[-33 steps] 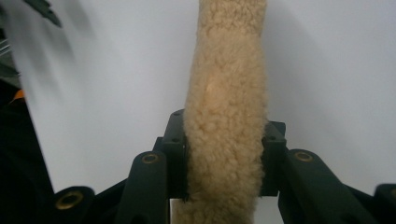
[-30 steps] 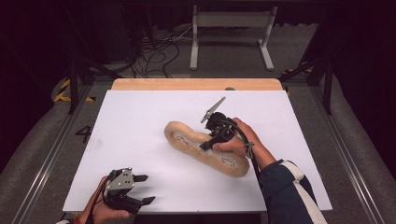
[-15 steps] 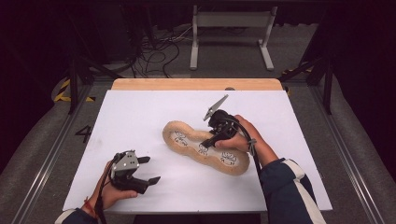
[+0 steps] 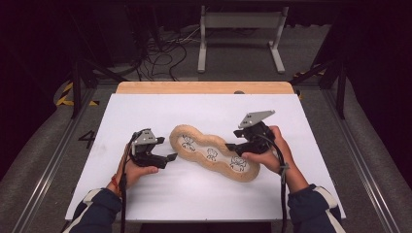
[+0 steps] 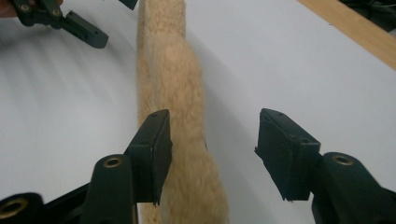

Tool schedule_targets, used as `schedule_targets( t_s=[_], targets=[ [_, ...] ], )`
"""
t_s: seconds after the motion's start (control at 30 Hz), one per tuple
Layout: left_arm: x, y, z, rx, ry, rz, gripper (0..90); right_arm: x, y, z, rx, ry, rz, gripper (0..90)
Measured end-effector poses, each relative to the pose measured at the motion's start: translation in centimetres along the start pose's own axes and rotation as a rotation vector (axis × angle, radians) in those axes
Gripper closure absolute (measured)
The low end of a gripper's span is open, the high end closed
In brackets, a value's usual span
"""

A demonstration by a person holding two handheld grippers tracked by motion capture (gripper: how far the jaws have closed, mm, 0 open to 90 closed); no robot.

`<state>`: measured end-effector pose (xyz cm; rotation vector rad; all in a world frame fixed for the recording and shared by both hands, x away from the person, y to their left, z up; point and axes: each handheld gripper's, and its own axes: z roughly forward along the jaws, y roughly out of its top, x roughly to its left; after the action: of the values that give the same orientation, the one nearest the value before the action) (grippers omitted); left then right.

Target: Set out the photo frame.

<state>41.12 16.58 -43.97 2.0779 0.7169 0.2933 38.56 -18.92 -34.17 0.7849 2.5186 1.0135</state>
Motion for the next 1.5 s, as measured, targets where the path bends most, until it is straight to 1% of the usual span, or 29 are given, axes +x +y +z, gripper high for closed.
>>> schedule_targets(
  t_s=[0.07, 0.1, 0.13, 0.17, 0.2, 0.23, 0.3, 0.37, 0.4, 0.43, 0.47, 0.5, 0.53, 0.6, 0.63, 0.7, 0.73, 0.77, 0.8, 0.83, 0.87, 0.9, 0.93, 1.0, 1.1, 1.13, 1.27, 1.43, 1.5],
  targets=[
    [0.2, 0.3, 0.6, 0.000, 0.009, 0.002, 19.0, 0.5, -1.1, -0.8, -0.040, -0.015, 0.009, 43.8],
    [0.2, 0.5, 1.0, 0.004, 0.009, -0.010, 18.9, 0.7, -1.6, -1.2, -0.058, -0.021, 0.018, 42.6],
    [0.4, 0.6, 1.2, 0.010, 0.012, -0.003, 18.9, 0.9, -2.3, -1.7, -0.080, -0.034, 0.028, 42.3],
    [0.4, 0.7, 1.4, 0.008, 0.015, -0.011, 19.0, 1.1, -2.9, -2.1, -0.094, -0.040, 0.045, 42.0],
    [0.5, 0.8, 1.7, 0.009, 0.014, -0.010, 19.3, 1.2, -3.3, -2.3, -0.104, -0.042, 0.056, 41.6],
    [0.6, 0.9, 1.9, 0.008, 0.015, -0.021, 19.4, 1.4, -3.8, -2.5, -0.114, -0.045, 0.063, 41.1],
    [0.8, 1.1, 2.2, 0.004, -0.009, -0.016, 22.7, 1.7, -5.0, -2.9, -0.133, -0.056, 0.087, 40.1],
    [0.8, 1.3, 2.6, 0.002, 0.005, 0.002, 23.8, 1.9, -6.2, -3.0, -0.142, -0.067, 0.118, 39.3],
    [0.8, 1.3, 2.8, 0.003, 0.000, -0.004, 24.7, 2.1, -6.8, -2.9, -0.143, -0.065, 0.135, 39.3],
    [0.8, 1.4, 3.0, 0.002, 0.002, 0.004, 24.9, 2.2, -7.4, -2.8, -0.141, -0.069, 0.141, 39.3],
    [0.8, 1.4, 3.3, 0.009, 0.001, -0.007, 24.9, 2.4, -7.9, -2.8, -0.142, -0.081, 0.135, 39.5],
    [0.9, 1.4, 3.5, 0.015, -0.007, -0.018, 25.4, 2.5, -8.4, -2.8, -0.149, -0.089, 0.133, 40.3],
    [1.0, 1.5, 3.6, 0.013, -0.014, -0.013, 27.8, 2.6, -9.0, -2.9, -0.164, -0.083, 0.150, 41.0],
    [0.9, 1.6, 3.7, 0.005, -0.016, -0.026, 30.5, 2.8, -9.6, -3.1, -0.184, -0.102, 0.160, 43.2],
    [1.0, 1.6, 3.7, -0.003, -0.037, -0.017, 34.9, 2.9, -9.9, -3.1, -0.195, -0.104, 0.168, 44.1],
    [0.9, 1.6, 3.6, 0.003, -0.030, -0.008, 37.6, 3.0, -10.9, -3.3, -0.259, -0.113, 0.201, 48.2],
    [0.9, 1.5, 3.5, 0.002, -0.031, -0.013, 38.7, 2.9, -11.2, -3.3, -0.286, -0.103, 0.216, 49.8],
    [0.9, 1.5, 3.5, 0.002, -0.031, -0.013, 41.2, 2.7, -11.6, -3.3, -0.305, -0.114, 0.250, 52.0],
    [1.0, 1.5, 3.3, 0.007, -0.030, -0.002, 41.2, 2.7, -11.6, -3.3, -0.305, -0.114, 0.250, 52.0],
    [0.9, 1.3, 3.1, 0.008, -0.029, -0.010, 42.7, 2.6, -11.7, -3.3, -0.317, -0.126, 0.262, 52.6],
    [0.9, 1.3, 3.0, 0.013, -0.026, 0.002, 44.8, 2.4, -11.9, -3.2, -0.329, -0.118, 0.269, 55.6],
    [0.8, 1.2, 2.9, 0.017, -0.020, 0.015, 45.7, 2.4, -11.8, -3.0, -0.319, -0.118, 0.263, 56.9],
    [0.7, 1.2, 2.8, 0.019, -0.014, 0.018, 46.5, 2.5, -11.8, -2.9, -0.311, -0.128, 0.252, 59.9],
    [0.5, 1.0, 2.5, 0.028, -0.001, 0.029, 48.8, 2.7, -11.7, -2.6, -0.301, -0.143, 0.226, 62.6],
    [0.4, 0.8, 2.2, 0.033, -0.001, 0.026, 52.3, 2.7, -11.7, -2.5, -0.303, -0.146, 0.226, 63.3],
    [0.4, 0.7, 2.0, 0.036, 0.001, 0.032, 52.3, 2.6, -11.7, -2.5, -0.301, -0.146, 0.231, 63.6],
    [0.0, 0.4, 1.4, 0.042, 0.014, 0.038, 55.3, 2.6, -11.5, -2.2, -0.294, -0.165, 0.225, 64.0],
    [-0.6, 0.0, 0.7, 0.057, 0.017, 0.034, 55.9, 2.4, -11.3, -1.5, -0.292, -0.180, 0.220, 64.1],
    [-0.6, 0.0, 0.5, 0.060, 0.018, 0.041, 56.0, 2.3, -11.2, -1.3, -0.285, -0.184, 0.218, 64.1]
  ],
)
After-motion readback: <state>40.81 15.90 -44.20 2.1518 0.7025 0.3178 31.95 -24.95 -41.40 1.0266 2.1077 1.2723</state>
